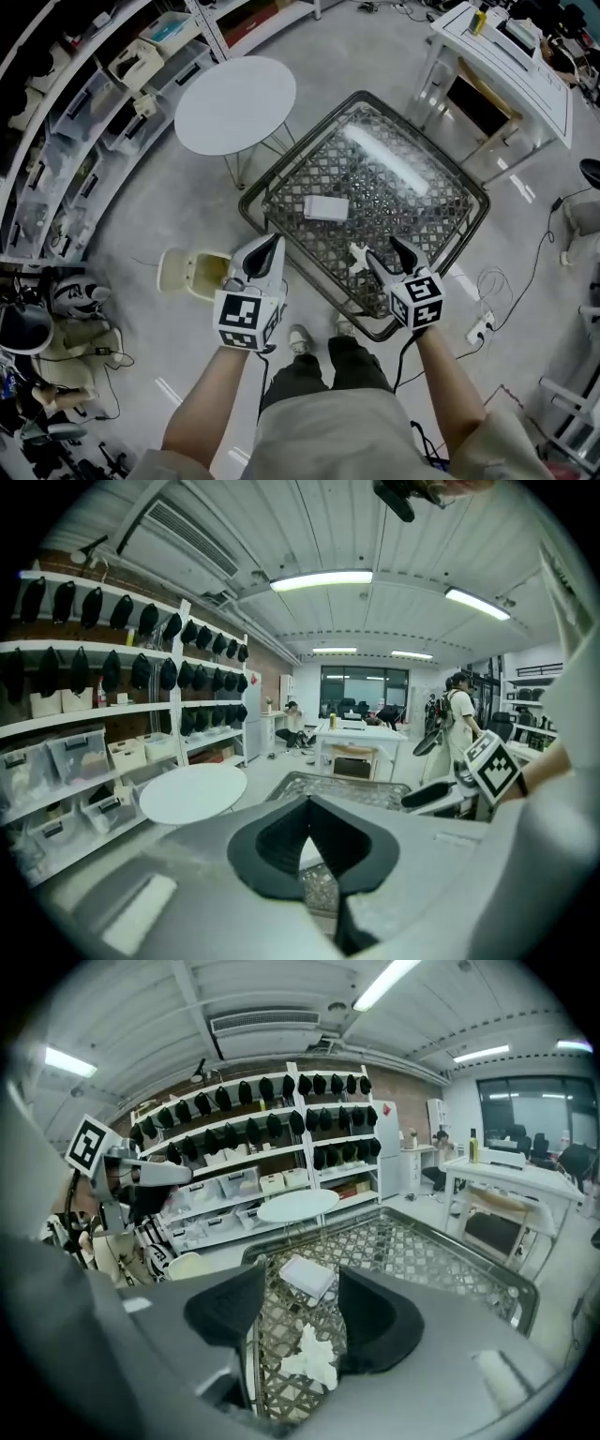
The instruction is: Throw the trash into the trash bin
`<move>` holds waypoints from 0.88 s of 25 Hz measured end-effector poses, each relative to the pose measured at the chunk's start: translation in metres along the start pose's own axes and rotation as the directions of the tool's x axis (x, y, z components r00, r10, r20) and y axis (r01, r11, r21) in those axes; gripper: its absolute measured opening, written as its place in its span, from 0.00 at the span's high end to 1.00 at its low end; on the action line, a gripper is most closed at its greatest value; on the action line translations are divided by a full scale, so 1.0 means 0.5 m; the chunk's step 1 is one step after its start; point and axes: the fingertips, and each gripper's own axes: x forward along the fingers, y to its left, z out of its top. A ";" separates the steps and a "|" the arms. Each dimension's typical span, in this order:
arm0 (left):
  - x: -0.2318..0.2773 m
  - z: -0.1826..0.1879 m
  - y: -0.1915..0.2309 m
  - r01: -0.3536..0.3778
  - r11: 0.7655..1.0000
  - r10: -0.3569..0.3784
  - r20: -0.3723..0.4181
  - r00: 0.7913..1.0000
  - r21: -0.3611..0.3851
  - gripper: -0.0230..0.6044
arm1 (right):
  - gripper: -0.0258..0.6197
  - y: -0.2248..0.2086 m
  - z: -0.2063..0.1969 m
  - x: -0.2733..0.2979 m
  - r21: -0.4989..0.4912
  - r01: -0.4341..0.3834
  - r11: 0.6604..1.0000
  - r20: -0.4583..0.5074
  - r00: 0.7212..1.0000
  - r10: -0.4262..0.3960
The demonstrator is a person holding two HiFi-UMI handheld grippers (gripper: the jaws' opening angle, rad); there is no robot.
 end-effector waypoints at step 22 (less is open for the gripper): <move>0.089 -0.311 -0.019 -0.016 0.992 -0.026 -0.320 0.947 -0.127 0.96 | 0.61 -0.039 -0.345 0.183 0.010 -0.032 0.999 -0.398 0.917 0.034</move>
